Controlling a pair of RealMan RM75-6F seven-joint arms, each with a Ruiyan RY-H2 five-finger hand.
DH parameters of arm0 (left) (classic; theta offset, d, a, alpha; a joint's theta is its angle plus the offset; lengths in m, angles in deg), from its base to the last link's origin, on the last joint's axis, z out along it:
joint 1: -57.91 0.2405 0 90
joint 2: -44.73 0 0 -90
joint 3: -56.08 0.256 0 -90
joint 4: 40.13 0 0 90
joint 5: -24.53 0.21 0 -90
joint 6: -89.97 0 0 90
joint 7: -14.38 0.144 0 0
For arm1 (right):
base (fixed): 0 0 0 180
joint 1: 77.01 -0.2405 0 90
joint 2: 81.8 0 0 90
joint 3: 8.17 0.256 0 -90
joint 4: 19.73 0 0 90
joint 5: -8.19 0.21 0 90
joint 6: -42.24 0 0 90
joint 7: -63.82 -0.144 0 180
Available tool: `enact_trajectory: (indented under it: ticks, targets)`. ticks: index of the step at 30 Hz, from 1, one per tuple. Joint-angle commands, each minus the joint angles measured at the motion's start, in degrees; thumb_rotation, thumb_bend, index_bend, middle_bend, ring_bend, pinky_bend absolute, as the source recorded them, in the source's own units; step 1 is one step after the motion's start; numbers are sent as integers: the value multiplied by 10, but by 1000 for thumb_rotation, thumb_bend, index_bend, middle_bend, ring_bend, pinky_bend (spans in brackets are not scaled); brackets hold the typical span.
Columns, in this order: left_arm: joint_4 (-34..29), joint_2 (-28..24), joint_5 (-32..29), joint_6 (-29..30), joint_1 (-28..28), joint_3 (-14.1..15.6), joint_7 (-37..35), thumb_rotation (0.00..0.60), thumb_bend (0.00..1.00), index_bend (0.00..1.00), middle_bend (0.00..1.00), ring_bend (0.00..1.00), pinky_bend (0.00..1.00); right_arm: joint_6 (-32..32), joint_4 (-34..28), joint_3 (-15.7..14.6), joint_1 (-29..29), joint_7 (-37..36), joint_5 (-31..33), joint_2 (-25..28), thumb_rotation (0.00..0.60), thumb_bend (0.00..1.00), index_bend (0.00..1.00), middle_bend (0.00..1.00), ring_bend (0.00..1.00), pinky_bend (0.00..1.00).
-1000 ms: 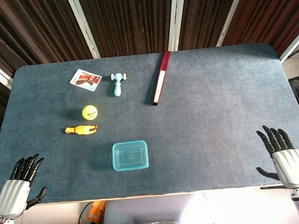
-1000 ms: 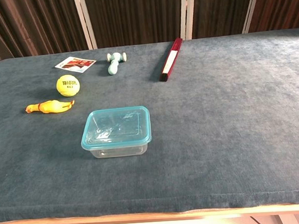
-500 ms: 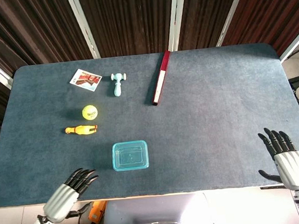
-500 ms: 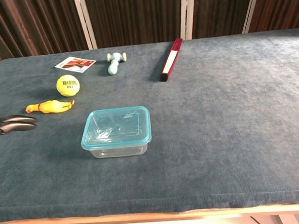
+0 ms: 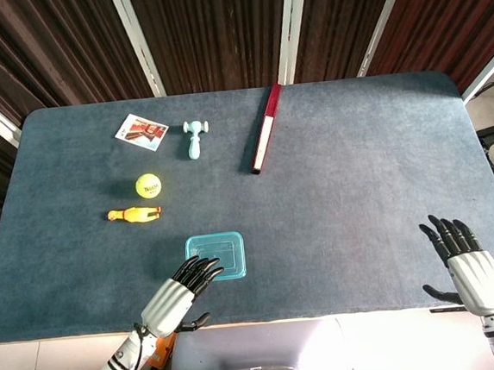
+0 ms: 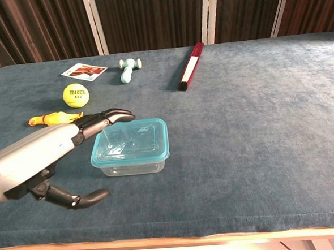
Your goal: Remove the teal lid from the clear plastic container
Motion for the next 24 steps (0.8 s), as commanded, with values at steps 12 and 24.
enact_trajectory:
  ticks: [12, 24]
  targets:
    - [37, 57, -151, -80, -54, -63, 107, 600, 283, 0, 0, 0, 0, 18, -4, -8, -7, -21, -6, 14, 600, 187, 0, 0, 0, 0]
    - [44, 53, -211, -107, -82, -73, 148, 600, 282, 0, 0, 0, 0, 28, -8, -10, -11, -19, -4, 16, 600, 186, 0, 0, 0, 0]
